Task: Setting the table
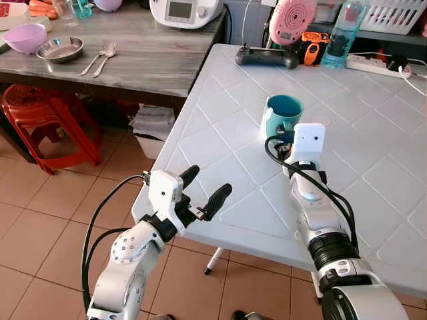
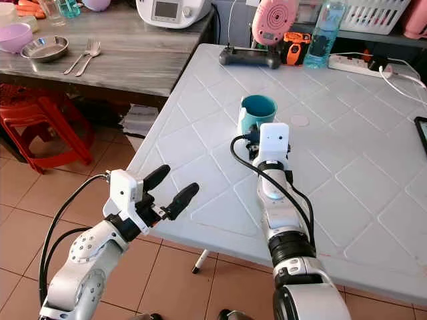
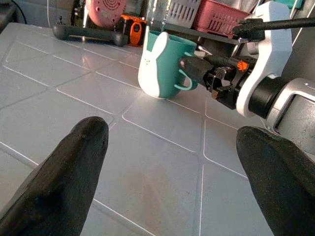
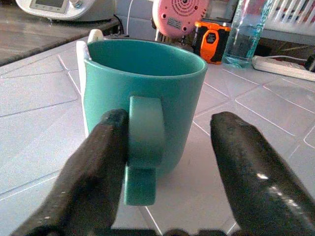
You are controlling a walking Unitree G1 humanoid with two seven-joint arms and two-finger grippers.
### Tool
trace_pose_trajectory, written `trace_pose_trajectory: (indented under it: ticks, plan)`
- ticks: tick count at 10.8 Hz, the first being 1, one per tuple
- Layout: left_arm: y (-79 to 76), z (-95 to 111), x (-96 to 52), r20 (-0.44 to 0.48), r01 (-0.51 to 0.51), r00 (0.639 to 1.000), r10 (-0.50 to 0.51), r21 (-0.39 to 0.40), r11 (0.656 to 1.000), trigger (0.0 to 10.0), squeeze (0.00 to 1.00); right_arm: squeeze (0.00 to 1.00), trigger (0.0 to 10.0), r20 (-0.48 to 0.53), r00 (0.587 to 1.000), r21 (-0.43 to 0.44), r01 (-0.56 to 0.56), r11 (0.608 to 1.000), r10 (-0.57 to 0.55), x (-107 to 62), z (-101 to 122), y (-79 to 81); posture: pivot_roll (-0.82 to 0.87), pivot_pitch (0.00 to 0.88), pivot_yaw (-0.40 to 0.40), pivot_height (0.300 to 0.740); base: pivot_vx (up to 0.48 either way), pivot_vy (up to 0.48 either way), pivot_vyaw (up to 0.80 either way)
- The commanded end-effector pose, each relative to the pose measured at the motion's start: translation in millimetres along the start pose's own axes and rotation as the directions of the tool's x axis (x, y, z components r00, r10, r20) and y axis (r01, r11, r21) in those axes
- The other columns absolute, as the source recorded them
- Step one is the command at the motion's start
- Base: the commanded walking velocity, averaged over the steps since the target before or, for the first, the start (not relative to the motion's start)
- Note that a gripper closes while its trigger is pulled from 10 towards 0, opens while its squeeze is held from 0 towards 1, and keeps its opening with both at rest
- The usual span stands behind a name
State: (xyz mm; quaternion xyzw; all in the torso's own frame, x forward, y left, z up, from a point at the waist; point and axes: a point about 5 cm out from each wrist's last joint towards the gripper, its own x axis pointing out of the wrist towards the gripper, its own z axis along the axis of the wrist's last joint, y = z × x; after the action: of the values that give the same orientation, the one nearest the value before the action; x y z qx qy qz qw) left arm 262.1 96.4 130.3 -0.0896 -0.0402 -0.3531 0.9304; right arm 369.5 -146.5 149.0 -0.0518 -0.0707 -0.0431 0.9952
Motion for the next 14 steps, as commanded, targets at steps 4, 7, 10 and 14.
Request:
trace_pose_trajectory:
  ticks: [4, 7, 10, 14]
  plan:
    - [-1.1, -1.2, 0.1, 0.006, 0.024, 1.000, -0.024, -0.019, 1.000, 10.0, 0.00, 0.00, 0.0, 0.001, 1.000, 0.002, -0.007, 1.000, 0.007, 0.6, -0.9, 1.2, 0.09, 0.124, -0.027, 0.740, 0.000, 0.000, 0.00]
    - [-1.3, -0.8, 0.2, 0.008, 0.026, 1.000, -0.026, -0.019, 0.999, 10.0, 0.00, 0.00, 0.0, -0.002, 1.000, 0.003, -0.007, 1.000, 0.007, 0.5, -2.0, 1.2, 0.09, 0.126, -0.024, 0.740, 0.000, 0.000, 0.00]
    - [-0.5, -0.5, 0.3, 0.009, 0.026, 1.000, -0.026, -0.016, 1.000, 10.0, 0.00, 0.00, 0.0, -0.009, 1.000, 0.008, -0.009, 1.000, 0.010, -0.8, -4.1, 1.9, 0.09, 0.125, -0.023, 0.740, 0.000, 0.000, 0.00]
    - [0.9, 0.3, 2.3, 0.024, 0.019, 1.000, -0.018, -0.034, 0.999, 10.0, 0.00, 0.00, 0.0, 0.027, 0.999, 0.050, -0.029, 0.998, 0.028, -2.0, 4.5, 4.5, 0.09, 0.105, -0.031, 0.740, 0.000, 0.000, 0.00]
